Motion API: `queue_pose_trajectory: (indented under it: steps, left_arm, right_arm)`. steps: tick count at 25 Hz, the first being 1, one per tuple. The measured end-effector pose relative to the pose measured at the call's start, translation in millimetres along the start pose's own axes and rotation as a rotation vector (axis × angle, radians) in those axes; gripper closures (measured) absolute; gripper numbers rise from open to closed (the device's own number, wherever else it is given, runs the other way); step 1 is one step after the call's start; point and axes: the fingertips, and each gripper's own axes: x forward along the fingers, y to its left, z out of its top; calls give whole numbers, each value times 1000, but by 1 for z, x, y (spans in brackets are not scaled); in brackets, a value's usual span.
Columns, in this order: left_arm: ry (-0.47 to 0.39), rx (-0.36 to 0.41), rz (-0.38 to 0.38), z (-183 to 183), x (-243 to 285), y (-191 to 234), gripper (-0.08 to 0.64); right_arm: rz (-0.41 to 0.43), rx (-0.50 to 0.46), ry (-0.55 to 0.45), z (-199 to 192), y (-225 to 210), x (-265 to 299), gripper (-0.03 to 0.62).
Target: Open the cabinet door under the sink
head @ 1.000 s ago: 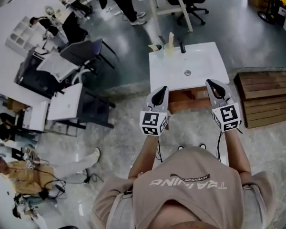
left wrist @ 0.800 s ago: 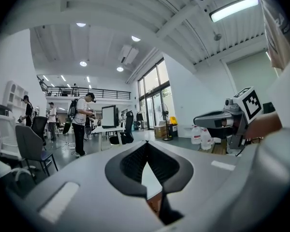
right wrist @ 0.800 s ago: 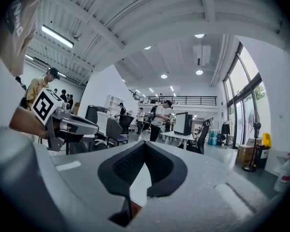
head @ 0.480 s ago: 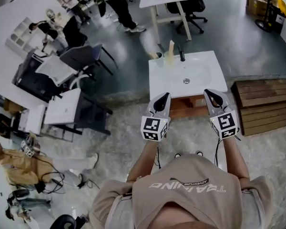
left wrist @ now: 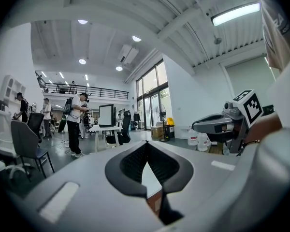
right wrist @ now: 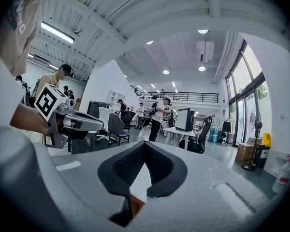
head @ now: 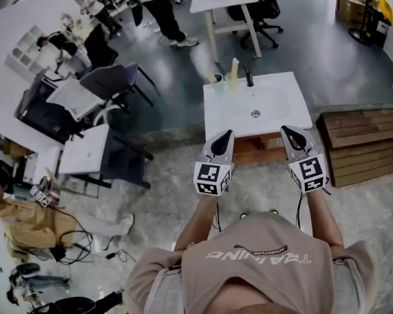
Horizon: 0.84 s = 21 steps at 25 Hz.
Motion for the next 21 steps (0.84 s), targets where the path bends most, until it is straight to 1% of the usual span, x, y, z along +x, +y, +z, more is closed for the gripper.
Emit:
queue_pose_trajectory:
  steps: [7, 10, 15, 21]
  left_arm:
    - [11, -13, -11, -7, 4, 4, 543]
    - [3, -19, -11, -6, 1, 5, 543]
    - [9, -44, 19, -14, -5, 17, 543]
    - [-4, -45, 12, -4, 1, 23, 543]
  right_arm:
    - [7, 12, 18, -8, 4, 5, 592]
    - [6, 16, 22, -8, 5, 7, 592]
    - [6, 23, 17, -8, 7, 12, 592]
    - [-16, 27, 2, 0, -3, 15, 592]
